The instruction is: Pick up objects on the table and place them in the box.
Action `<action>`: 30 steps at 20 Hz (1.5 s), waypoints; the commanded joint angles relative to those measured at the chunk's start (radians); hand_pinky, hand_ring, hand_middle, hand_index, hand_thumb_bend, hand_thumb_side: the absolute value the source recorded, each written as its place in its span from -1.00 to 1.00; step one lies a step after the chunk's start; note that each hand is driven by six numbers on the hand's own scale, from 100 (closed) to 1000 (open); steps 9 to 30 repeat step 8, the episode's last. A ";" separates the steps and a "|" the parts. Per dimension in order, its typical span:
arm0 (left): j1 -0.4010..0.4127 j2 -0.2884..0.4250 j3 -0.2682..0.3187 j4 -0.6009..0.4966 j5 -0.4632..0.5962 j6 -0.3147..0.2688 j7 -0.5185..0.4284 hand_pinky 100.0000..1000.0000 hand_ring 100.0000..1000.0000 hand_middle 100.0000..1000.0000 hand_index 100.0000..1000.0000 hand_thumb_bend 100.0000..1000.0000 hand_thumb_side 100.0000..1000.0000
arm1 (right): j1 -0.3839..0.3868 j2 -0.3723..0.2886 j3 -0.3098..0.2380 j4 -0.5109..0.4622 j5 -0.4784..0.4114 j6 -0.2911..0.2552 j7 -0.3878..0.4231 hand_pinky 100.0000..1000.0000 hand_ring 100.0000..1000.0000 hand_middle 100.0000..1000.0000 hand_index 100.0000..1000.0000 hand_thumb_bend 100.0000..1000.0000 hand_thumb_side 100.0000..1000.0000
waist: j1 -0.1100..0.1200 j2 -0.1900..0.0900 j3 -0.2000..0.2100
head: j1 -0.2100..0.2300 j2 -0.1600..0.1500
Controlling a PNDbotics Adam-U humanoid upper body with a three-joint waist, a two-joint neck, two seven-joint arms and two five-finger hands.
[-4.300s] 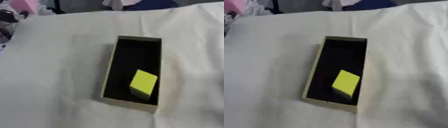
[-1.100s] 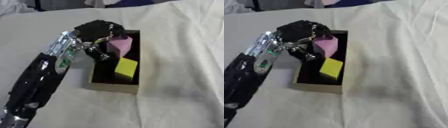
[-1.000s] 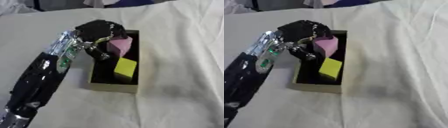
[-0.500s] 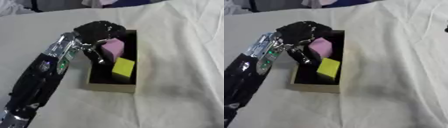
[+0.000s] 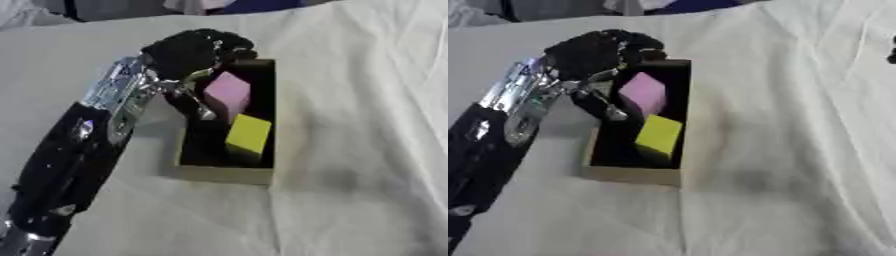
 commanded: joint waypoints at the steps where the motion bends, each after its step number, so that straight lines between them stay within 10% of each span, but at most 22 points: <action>1: 0.005 0.021 0.045 -0.080 0.049 0.032 0.039 0.55 0.78 0.74 0.91 -0.70 -0.28 | -0.003 -0.019 -0.010 -0.011 -0.001 -0.011 -0.005 0.58 0.57 0.04 0.58 -1.00 0.46 | -0.009 -0.021 0.004 | -0.010 0.006; 8: 0.124 0.045 0.170 -0.243 0.150 0.132 0.139 0.44 0.69 0.66 0.89 -1.00 0.21 | 0.000 -0.023 -0.027 -0.011 -0.003 -0.032 -0.032 0.58 0.57 0.05 0.58 -1.00 0.42 | -0.020 -0.024 0.025 | -0.061 0.010; 30: 0.124 0.045 0.170 -0.243 0.150 0.132 0.139 0.44 0.69 0.66 0.89 -1.00 0.21 | 0.000 -0.023 -0.027 -0.011 -0.003 -0.032 -0.032 0.58 0.57 0.05 0.58 -1.00 0.42 | -0.020 -0.024 0.025 | -0.061 0.010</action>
